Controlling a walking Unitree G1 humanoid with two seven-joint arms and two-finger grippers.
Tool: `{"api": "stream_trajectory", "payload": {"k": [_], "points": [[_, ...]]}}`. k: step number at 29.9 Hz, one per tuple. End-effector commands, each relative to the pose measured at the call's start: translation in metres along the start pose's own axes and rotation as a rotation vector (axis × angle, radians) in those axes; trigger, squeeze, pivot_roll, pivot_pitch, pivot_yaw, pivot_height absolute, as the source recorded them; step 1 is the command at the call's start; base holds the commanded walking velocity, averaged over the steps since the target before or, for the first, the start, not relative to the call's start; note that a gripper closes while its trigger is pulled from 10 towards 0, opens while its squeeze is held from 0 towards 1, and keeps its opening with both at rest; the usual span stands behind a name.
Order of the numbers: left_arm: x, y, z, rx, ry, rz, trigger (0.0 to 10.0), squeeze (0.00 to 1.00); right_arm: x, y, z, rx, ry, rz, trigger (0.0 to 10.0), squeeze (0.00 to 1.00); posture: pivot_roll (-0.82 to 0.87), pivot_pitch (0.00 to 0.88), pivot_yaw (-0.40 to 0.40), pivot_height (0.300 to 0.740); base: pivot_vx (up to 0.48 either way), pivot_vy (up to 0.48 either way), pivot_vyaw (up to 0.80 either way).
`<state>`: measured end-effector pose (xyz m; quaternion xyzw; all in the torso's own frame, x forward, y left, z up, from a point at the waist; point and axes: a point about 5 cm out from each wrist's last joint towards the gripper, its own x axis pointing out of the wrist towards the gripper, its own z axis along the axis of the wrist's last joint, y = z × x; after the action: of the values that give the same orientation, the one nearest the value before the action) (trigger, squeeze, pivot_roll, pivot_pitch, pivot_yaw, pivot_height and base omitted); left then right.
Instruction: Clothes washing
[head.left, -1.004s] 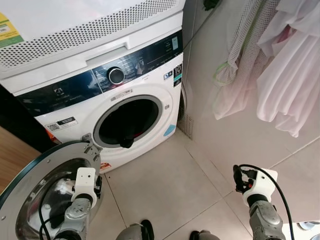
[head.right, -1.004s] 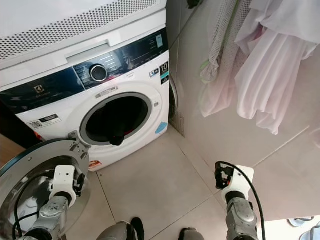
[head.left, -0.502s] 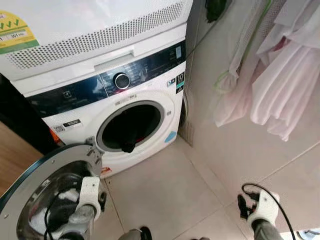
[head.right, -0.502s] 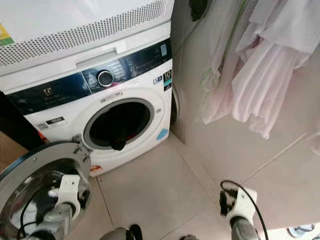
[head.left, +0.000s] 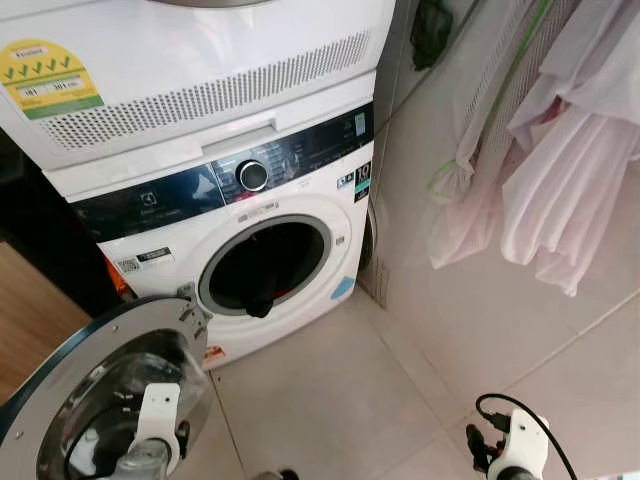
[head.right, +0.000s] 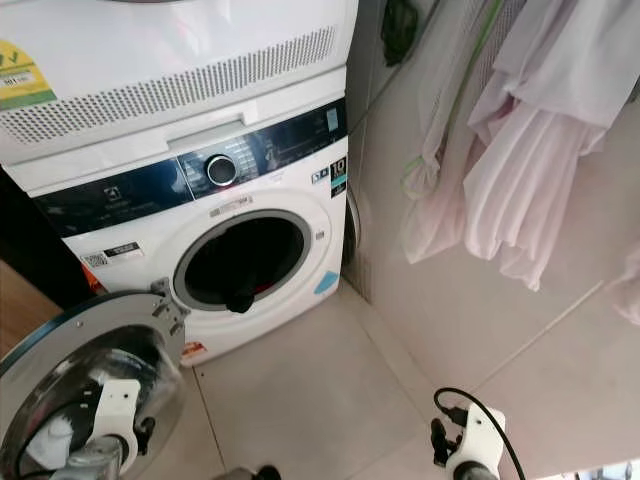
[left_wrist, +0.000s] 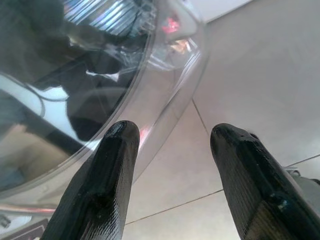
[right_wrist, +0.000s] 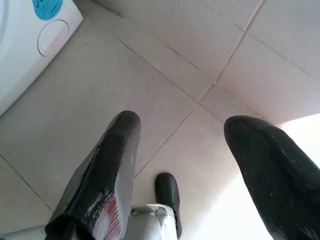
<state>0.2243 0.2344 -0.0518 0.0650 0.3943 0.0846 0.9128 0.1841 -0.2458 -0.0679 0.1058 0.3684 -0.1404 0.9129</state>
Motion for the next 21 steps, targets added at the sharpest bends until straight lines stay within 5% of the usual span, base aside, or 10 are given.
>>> {"api": "stream_trajectory", "payload": {"k": [1, 21], "points": [[-0.002, 0.000, -0.015, -0.004, 0.063, 0.013, 10.0, 0.00, -0.001, -0.003, -0.005, 0.015, 0.028, -0.014, 10.0, 0.00, 0.02, 0.013, 0.024, 0.740, 0.000, 0.000, 0.00], [-0.002, -0.009, -0.011, -0.026, 0.061, 0.013, 10.0, 0.00, 0.002, -0.001, 0.005, 0.047, 0.023, 0.000, 10.0, 0.00, 0.05, 0.000, -0.008, 0.740, 0.000, 0.000, 0.00]]}}
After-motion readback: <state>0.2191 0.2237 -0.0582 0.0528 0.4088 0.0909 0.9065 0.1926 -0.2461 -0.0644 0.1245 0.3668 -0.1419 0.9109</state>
